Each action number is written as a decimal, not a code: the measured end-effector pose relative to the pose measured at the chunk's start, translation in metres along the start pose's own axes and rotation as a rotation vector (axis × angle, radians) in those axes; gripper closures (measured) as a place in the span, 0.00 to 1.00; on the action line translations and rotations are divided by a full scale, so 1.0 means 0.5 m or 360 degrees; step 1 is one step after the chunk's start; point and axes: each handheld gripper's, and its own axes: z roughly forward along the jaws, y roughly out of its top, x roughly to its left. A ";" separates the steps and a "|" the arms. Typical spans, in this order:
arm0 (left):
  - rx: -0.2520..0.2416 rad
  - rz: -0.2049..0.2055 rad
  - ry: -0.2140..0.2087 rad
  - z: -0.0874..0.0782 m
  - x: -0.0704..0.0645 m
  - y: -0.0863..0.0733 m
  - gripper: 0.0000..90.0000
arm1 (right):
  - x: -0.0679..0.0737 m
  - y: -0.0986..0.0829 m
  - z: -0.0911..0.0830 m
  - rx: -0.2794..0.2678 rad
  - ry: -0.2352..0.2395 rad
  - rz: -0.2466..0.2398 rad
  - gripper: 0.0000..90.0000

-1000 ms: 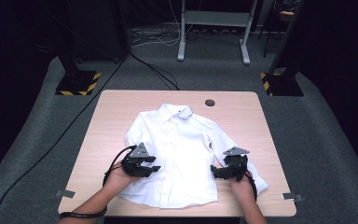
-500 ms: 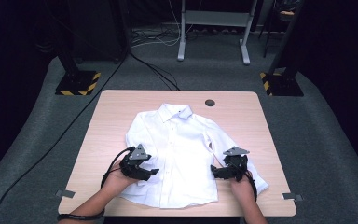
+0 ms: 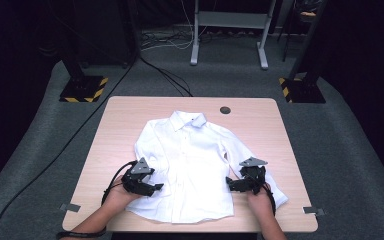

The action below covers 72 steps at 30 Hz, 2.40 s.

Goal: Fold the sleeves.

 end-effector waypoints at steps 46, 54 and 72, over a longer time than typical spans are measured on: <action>-0.0091 -0.0259 0.0151 -0.024 0.059 -0.023 0.30 | -0.010 -0.005 -0.005 0.0004 0.0070 -0.0066 0.00; -0.0089 -0.0238 0.0168 -0.015 0.059 -0.031 0.29 | -0.009 -0.004 -0.006 0.0006 0.0065 -0.0062 0.00; -0.0096 -0.0222 0.0181 -0.011 0.057 -0.036 0.26 | -0.019 0.006 -0.029 -0.0025 0.0056 -0.0038 0.00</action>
